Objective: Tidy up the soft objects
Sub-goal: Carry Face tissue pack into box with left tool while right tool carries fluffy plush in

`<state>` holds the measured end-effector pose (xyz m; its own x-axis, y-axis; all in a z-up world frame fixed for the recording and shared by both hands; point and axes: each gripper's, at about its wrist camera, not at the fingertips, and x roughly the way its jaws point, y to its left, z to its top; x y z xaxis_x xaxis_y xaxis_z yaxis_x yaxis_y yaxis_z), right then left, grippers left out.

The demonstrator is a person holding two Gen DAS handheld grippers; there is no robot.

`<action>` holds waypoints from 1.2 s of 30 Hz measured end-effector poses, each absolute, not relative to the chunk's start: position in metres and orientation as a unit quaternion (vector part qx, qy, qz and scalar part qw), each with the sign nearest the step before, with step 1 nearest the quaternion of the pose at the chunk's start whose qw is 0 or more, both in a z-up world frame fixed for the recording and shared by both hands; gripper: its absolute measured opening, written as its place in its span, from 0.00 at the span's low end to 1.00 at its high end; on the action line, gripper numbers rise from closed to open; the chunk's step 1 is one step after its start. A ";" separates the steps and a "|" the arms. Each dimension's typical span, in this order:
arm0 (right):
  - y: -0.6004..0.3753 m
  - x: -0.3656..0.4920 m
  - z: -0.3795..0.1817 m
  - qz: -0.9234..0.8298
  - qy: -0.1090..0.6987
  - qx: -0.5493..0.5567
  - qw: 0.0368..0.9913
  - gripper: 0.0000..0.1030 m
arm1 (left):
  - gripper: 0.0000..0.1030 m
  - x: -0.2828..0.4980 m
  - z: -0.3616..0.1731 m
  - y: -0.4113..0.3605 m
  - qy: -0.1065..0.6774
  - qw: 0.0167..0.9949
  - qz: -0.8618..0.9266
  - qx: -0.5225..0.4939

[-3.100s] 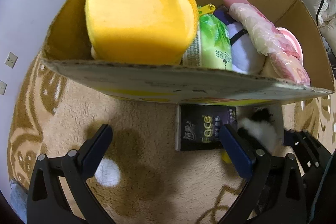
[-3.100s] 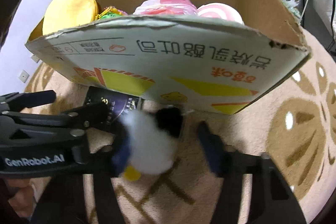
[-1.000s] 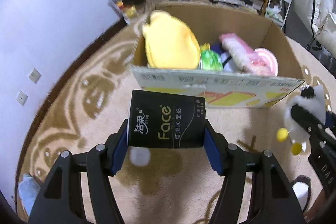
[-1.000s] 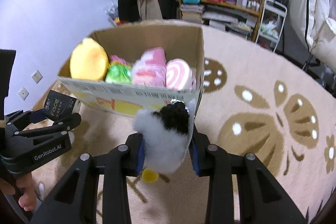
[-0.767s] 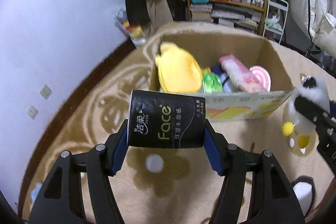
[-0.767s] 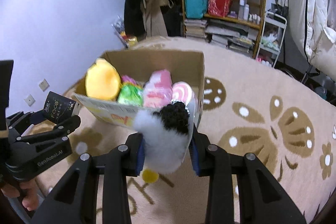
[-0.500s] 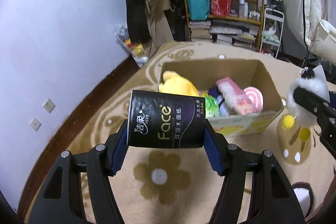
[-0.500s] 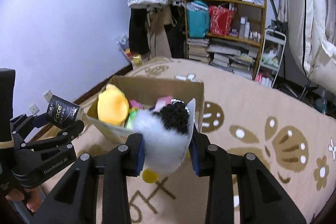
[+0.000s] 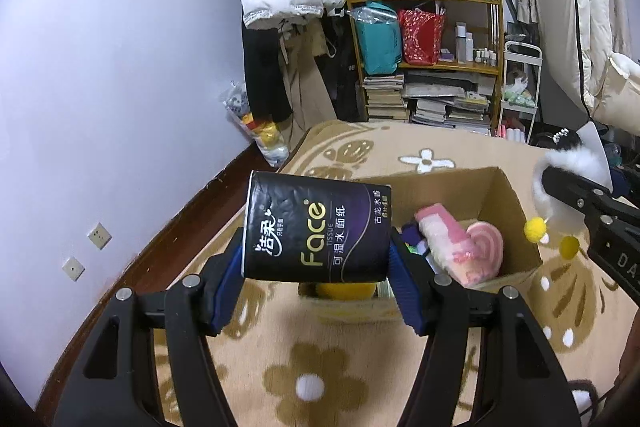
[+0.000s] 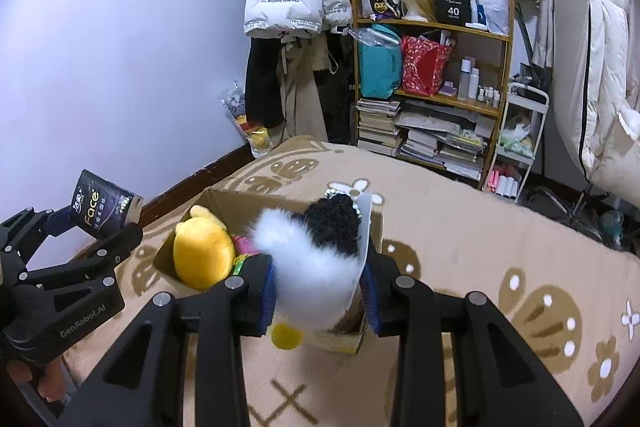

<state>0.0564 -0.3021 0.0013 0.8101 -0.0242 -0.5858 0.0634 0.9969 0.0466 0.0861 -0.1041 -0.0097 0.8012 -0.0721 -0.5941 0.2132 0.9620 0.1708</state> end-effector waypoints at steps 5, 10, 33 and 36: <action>-0.310 0.075 -0.002 -0.020 0.309 0.030 0.950 0.36 | 0.62 0.100 -0.008 -0.115 0.298 0.944 -0.081 0.119; -0.316 0.093 -0.012 -0.023 0.316 0.021 0.948 0.36 | 0.62 0.115 -0.013 -0.125 0.299 0.943 -0.088 0.121; -0.327 0.132 -0.066 -0.003 0.359 0.023 0.933 0.37 | 0.63 0.157 -0.072 -0.151 0.343 0.926 -0.107 0.116; -0.325 0.131 -0.071 0.001 0.364 0.020 0.931 0.37 | 0.63 0.159 -0.077 -0.153 0.348 0.924 -0.108 0.117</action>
<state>0.1310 -0.3251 -0.0707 0.7346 0.0164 -0.6783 0.0128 0.9992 0.0381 0.1588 -0.1531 -0.0772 0.7345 -0.1178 -0.6683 0.2803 0.9496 0.1406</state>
